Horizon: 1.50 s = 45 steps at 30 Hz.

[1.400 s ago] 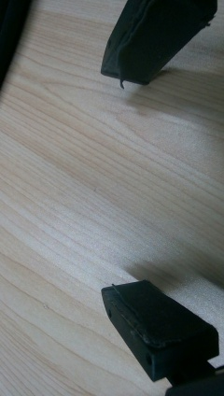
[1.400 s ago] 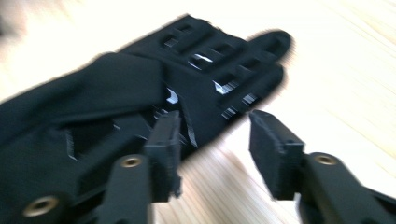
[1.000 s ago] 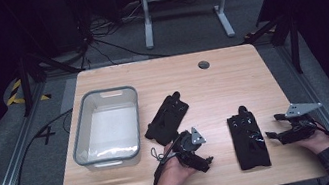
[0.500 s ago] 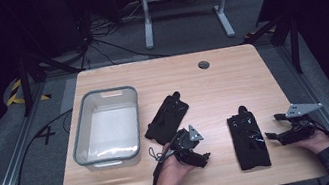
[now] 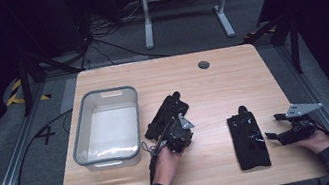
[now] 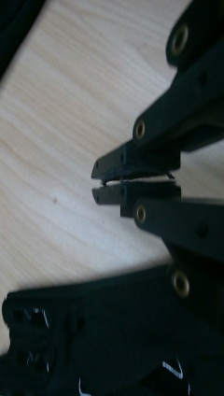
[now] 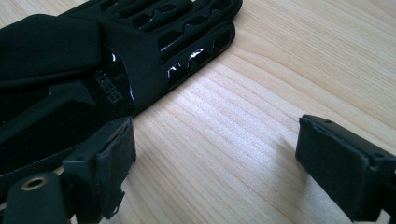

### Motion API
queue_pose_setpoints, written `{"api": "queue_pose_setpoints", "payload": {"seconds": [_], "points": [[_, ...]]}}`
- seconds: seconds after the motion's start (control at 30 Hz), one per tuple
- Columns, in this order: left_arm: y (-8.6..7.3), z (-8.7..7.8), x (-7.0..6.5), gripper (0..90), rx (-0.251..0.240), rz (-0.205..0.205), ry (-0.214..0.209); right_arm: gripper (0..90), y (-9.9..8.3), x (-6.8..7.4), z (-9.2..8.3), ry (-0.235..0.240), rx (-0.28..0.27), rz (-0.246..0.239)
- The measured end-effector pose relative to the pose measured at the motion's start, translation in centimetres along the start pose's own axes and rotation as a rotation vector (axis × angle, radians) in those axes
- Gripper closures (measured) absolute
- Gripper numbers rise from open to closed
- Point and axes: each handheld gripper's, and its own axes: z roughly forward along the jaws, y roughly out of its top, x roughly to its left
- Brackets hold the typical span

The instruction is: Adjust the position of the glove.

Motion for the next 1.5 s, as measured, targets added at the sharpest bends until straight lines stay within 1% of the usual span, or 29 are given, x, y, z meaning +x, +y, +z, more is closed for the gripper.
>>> {"api": "queue_pose_setpoints", "payload": {"seconds": [0.07, 0.1, 0.2, 0.23, 0.27, 0.33, 0.37, 0.4, 0.43, 0.5, 0.6, 0.7, 0.73, 0.8, 0.87, 0.93, 0.97, 1.07, 1.13, 1.2, 1.27, 1.33, 1.4, 1.43, 1.5], "points": [[0.3, 0.1, 0.4, 89.7, 0.005, -0.017, 0.019, 12.5, 0.0, 0.0, 0.0, 0.0, 0.0, 0.0], [0.5, 0.2, 0.5, 89.7, 0.015, -0.023, 0.03, 12.5, 0.0, 0.0, 0.0, 0.0, 0.0, 0.0], [0.8, 0.3, 1.1, 89.8, 0.008, -0.042, 0.054, 12.5, 0.0, 0.0, 0.0, 0.0, 0.0, 0.0], [0.9, 0.4, 1.3, 89.8, 0.002, -0.05, 0.057, 12.5, 0.0, 0.0, 0.0, 0.0, 0.0, 0.0], [1.0, 0.5, 1.5, 89.8, 0.007, -0.057, 0.059, 12.5, 0.0, 0.0, 0.0, 0.0, 0.0, 0.0], [1.2, 0.6, 1.9, 89.8, 0.011, -0.062, 0.087, 12.5, 0.0, 0.0, 0.0, 0.0, 0.0, 0.0], [1.2, 0.6, 1.9, 89.8, 0.011, -0.062, 0.087, 12.5, 0.0, 0.0, 0.0, 0.0, 0.0, 0.0], [1.4, 0.6, 2.2, 89.8, 0.01, -0.073, 0.097, 12.5, 0.0, 0.0, 0.0, 0.0, 0.0, 0.0], [1.4, 0.6, 2.3, 89.8, 0.012, -0.074, 0.106, 12.5, 0.0, 0.0, 0.0, 0.0, 0.0, 0.0], [1.5, 0.6, 2.8, 89.8, 0.001, -0.1, 0.113, 12.5, 0.0, 0.0, 0.0, 0.0, 0.0, 0.0], [1.3, 0.9, 3.5, 89.8, 0.009, -0.133, 0.122, 12.5, 0.0, 0.0, 0.0, 0.0, 0.0, 0.0], [1.2, 1.2, 3.9, 89.7, 0.017, -0.143, 0.129, 12.5, 0.0, 0.0, 0.0, 0.0, 0.0, 0.0], [1.2, 1.2, 4.0, 89.8, 0.012, -0.151, 0.134, 12.5, 0.0, 0.0, 0.0, 0.0, 0.0, 0.0], [1.1, 1.3, 4.3, 89.8, 0.018, -0.169, 0.14, 12.5, 0.0, 0.0, 0.0, 0.0, 0.0, 0.0], [1.0, 1.5, 4.5, 89.8, 0.026, -0.175, 0.137, 12.5, 0.0, 0.0, 0.0, 0.0, 0.0, 0.0], [0.8, 2.0, 4.7, 89.8, 0.059, -0.179, 0.13, 12.5, 0.0, 0.0, 0.0, 0.0, 0.0, 0.0], [0.8, 2.1, 4.6, 89.8, 0.059, -0.178, 0.132, 12.5, 0.0, 0.0, 0.0, 0.0, 0.0, 0.0], [0.9, 2.0, 4.5, 89.9, 0.065, -0.173, 0.111, 12.5, 0.0, 0.0, 0.0, 0.0, 0.0, 0.0], [0.9, 2.1, 4.3, 89.9, 0.065, -0.16, 0.102, 12.5, 0.0, 0.0, 0.0, 0.0, 0.0, 0.0], [1.0, 2.1, 4.0, 89.9, 0.065, -0.156, 0.087, 12.5, 0.0, 0.0, 0.0, 0.0, 0.0, 0.0], [1.0, 2.1, 3.7, 89.9, 0.068, -0.142, 0.073, 12.5, 0.0, 0.0, 0.0, 0.0, 0.0, 0.0], [1.2, 2.2, 3.1, 89.9, 0.071, -0.127, 0.045, 12.5, 0.0, 0.0, 0.0, 0.0, 0.0, 0.0], [1.3, 2.3, 2.5, 89.9, 0.072, -0.105, 0.033, 12.5, 0.0, 0.0, 0.0, 0.0, 0.0, 0.0], [1.4, 2.4, 2.1, 89.9, 0.071, -0.092, 0.021, 12.5, 0.0, 0.0, 0.0, 0.0, 0.0, 0.0], [1.5, 2.5, 1.5, 89.9, 0.066, -0.087, -0.012, 12.5, 0.0, 0.0, 0.0, 0.0, 0.0, 0.0]]}}
